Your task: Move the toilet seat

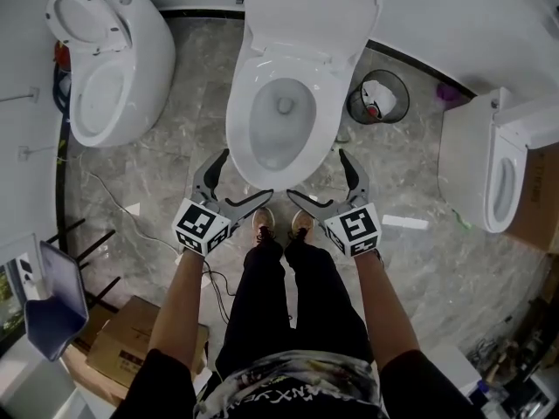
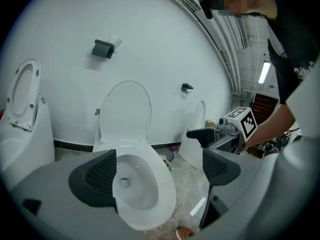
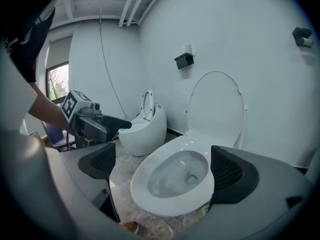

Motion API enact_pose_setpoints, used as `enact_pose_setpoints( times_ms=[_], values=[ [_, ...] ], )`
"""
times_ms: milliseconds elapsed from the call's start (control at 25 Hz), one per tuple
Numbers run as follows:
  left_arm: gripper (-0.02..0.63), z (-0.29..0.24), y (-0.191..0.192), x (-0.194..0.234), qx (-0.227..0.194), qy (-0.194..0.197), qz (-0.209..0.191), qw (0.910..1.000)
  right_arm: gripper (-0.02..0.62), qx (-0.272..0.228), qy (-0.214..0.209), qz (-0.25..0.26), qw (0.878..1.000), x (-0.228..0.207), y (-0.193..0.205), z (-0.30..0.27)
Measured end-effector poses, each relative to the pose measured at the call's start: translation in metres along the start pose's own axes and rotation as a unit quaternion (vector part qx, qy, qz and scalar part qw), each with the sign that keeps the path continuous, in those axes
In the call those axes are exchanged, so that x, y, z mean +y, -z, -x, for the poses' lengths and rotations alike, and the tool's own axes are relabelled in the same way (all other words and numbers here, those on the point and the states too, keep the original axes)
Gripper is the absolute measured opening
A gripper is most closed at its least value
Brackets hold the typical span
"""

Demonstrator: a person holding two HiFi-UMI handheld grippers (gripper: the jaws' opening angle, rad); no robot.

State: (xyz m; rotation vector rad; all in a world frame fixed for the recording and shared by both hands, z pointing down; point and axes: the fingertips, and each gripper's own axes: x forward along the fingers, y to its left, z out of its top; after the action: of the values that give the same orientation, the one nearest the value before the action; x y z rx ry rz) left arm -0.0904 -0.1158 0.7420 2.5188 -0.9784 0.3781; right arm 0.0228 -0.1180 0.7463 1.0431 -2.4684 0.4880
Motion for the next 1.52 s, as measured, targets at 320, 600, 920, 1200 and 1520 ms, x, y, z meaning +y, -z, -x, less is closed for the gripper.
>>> enact_pose_setpoints(
  times_ms=[320, 600, 920, 1200, 1520],
  values=[
    [0.520, -0.011, 0.069, 0.003, 0.029, 0.002, 0.023, 0.9993, 0.583, 0.027, 0.002, -0.008, 1.000, 0.001, 0.063, -0.023],
    [0.520, -0.021, 0.120, 0.023, 0.013, -0.024, 0.139, 0.9899, 0.580, 0.003, 0.007, -0.176, 0.984, -0.015, 0.112, -0.045],
    [0.518, -0.022, 0.181, 0.059, -0.065, -0.113, 0.390, 0.9114, 0.545, -0.015, 0.042, -0.396, 0.917, -0.047, 0.176, -0.058],
    [0.518, -0.034, 0.219, 0.068, -0.081, -0.132, 0.470, 0.8688, 0.531, -0.016, 0.030, -0.495, 0.868, -0.054, 0.209, -0.071],
    [0.469, -0.052, 0.219, 0.058, -0.078, -0.097, 0.517, 0.8470, 0.479, -0.018, 0.020, -0.537, 0.843, -0.053, 0.211, -0.085]
  ],
)
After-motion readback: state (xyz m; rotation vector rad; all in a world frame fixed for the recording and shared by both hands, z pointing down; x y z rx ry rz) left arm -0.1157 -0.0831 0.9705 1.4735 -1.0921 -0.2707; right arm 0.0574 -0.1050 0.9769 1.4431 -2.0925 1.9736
